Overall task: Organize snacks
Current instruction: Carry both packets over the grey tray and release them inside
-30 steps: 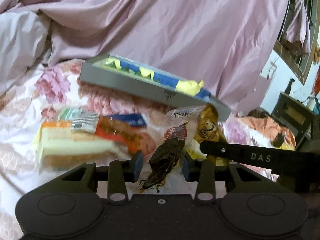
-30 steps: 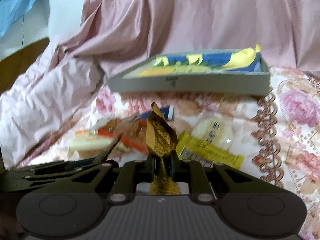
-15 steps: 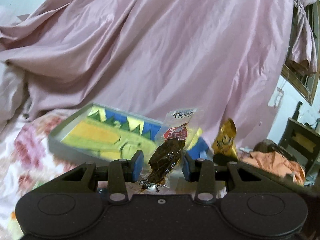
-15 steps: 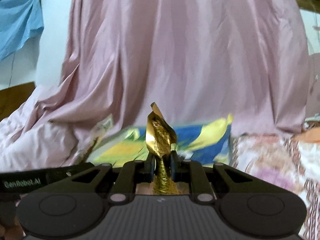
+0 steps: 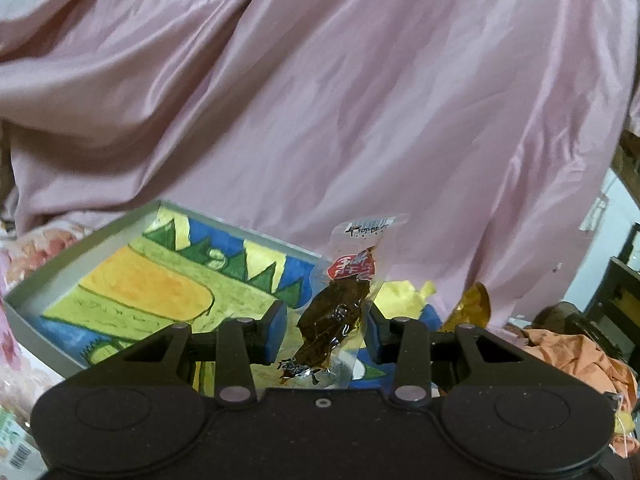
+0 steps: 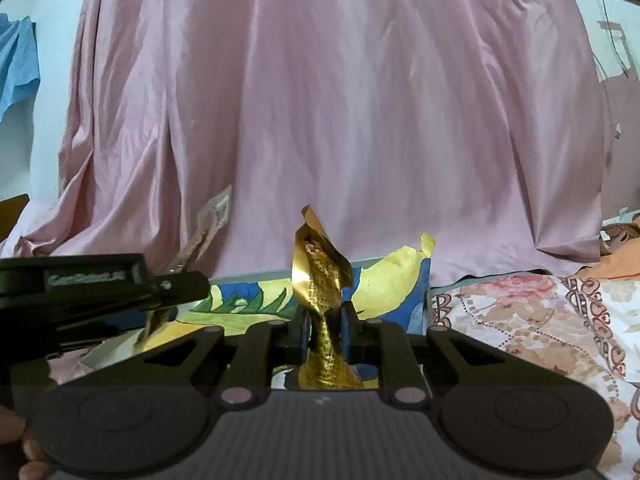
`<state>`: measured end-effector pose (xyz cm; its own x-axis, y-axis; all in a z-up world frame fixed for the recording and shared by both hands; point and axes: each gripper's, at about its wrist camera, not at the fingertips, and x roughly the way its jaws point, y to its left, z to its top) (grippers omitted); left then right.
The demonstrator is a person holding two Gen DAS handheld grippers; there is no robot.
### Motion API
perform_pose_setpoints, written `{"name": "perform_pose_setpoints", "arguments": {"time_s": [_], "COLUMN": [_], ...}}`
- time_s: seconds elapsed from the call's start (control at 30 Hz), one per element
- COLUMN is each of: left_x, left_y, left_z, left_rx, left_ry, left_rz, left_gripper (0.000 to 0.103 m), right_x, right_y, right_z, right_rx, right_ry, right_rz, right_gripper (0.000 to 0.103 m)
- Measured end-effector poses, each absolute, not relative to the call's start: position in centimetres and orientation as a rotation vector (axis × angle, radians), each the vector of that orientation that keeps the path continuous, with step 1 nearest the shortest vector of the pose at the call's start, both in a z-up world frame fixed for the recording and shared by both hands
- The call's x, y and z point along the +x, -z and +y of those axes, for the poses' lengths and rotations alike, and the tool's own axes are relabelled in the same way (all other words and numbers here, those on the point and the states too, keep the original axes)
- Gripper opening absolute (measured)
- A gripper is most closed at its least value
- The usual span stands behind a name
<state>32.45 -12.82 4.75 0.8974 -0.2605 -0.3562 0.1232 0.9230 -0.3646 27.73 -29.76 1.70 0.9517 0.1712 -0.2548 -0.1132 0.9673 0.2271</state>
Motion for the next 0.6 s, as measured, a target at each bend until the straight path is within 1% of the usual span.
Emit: {"name": "perform_pose_setpoints", "arguments": {"time_s": [0.23, 0.47, 0.53, 0.6], "left_x": [33.8, 34.1, 34.2, 34.4], "left_y": [-2.9, -2.1, -2.1, -1.9], "left_z": [-12.7, -12.7, -12.8, -12.9], "left_rx": [-0.371, -0.376, -0.371, -0.371], "left_ry": [0.165, 0.146, 0.143, 0.134], "left_rz": [0.472, 0.492, 0.498, 0.510], "left_gripper": [0.042, 0.043, 0.043, 0.044], "right_x": [28.9, 29.2, 29.3, 29.4], "right_y": [-1.0, -0.8, -0.8, -0.7], "right_z": [-29.6, -29.7, -29.7, -29.6], "right_rx": [0.215, 0.227, 0.229, 0.227], "right_ry": [-0.146, -0.156, -0.158, -0.162], "right_rz": [0.313, 0.338, 0.344, 0.350], "right_gripper": [0.018, 0.019, 0.020, 0.023]}}
